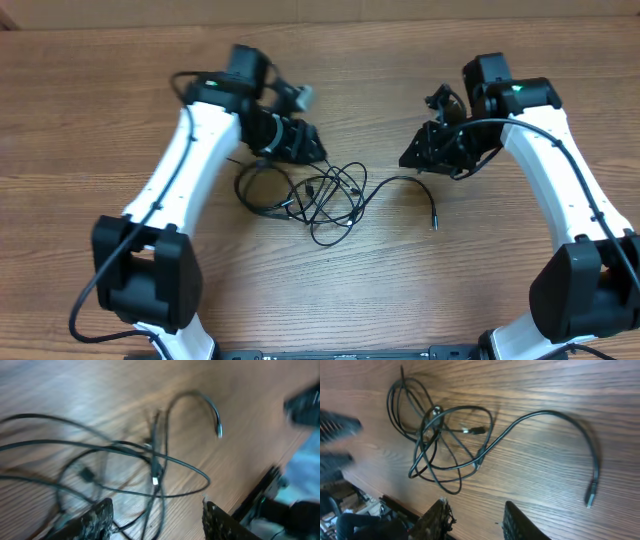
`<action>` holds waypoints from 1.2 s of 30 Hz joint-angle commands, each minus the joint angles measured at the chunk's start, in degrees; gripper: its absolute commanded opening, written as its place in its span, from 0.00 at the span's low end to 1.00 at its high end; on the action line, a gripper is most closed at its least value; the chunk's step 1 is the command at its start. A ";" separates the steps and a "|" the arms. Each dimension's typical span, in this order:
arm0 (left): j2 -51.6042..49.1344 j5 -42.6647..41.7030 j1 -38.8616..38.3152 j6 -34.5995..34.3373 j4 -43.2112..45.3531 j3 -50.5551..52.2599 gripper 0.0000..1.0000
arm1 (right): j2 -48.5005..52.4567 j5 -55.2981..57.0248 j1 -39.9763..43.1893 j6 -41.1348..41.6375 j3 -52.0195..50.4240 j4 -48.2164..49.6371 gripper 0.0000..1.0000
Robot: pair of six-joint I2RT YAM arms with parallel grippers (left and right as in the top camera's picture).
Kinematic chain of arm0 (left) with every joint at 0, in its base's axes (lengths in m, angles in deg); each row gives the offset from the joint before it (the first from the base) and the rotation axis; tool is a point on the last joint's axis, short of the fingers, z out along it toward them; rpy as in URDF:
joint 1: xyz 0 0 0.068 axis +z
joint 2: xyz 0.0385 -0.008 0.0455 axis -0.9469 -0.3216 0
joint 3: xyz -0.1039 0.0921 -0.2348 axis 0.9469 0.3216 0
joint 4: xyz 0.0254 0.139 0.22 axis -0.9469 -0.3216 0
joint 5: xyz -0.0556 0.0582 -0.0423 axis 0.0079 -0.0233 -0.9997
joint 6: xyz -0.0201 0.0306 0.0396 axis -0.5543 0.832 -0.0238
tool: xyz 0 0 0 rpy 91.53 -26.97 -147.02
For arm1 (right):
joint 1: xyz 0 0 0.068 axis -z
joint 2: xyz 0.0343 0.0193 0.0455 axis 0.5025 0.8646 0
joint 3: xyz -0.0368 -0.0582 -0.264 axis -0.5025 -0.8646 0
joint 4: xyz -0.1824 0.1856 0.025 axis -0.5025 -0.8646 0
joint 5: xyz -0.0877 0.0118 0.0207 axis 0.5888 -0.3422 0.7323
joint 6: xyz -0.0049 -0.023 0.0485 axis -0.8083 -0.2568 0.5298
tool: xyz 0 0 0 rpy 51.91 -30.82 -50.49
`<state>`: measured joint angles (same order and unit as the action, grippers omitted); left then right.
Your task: Untangle cables
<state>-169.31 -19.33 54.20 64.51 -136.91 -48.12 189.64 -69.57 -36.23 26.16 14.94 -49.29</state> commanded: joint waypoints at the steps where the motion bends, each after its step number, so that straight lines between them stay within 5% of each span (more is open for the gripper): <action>1: 0.98 8.46 -5.99 1.90 -0.07 2.14 0.57 | 0.11 -0.35 1.66 -0.24 -0.11 0.22 0.37; 6: -2.78 16.92 -9.16 -0.50 0.31 3.43 0.56 | 0.11 -0.33 1.68 -0.28 -0.11 -0.07 0.38; 13: -8.96 16.68 -10.67 -1.46 -0.59 3.43 0.47 | 0.11 -0.31 1.70 -0.35 -0.13 -0.22 0.39; 15: -10.29 16.63 -10.75 -2.89 -0.42 3.43 0.36 | 0.11 -0.28 1.70 -0.55 -0.11 -0.59 0.39; 17: -10.62 16.59 -10.73 -3.78 -0.52 3.43 0.05 | 0.11 -0.31 1.70 -0.70 -0.13 -0.85 0.39; 20: -10.60 16.24 -10.56 -5.22 -2.56 1.16 0.04 | 0.11 -0.37 1.70 -0.70 -0.13 -0.74 0.38; 27: -10.47 14.84 -8.63 -5.46 -19.96 -28.06 0.04 | -0.76 -10.93 1.53 -8.81 0.31 -0.35 0.35; 36: -10.47 11.72 -8.52 -5.44 -27.36 -56.11 0.04 | -10.34 -12.94 1.53 -9.44 12.92 -1.25 0.54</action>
<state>-180.87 -5.93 45.61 59.83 -162.89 -98.81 186.54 -80.55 -34.68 16.63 20.77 -50.64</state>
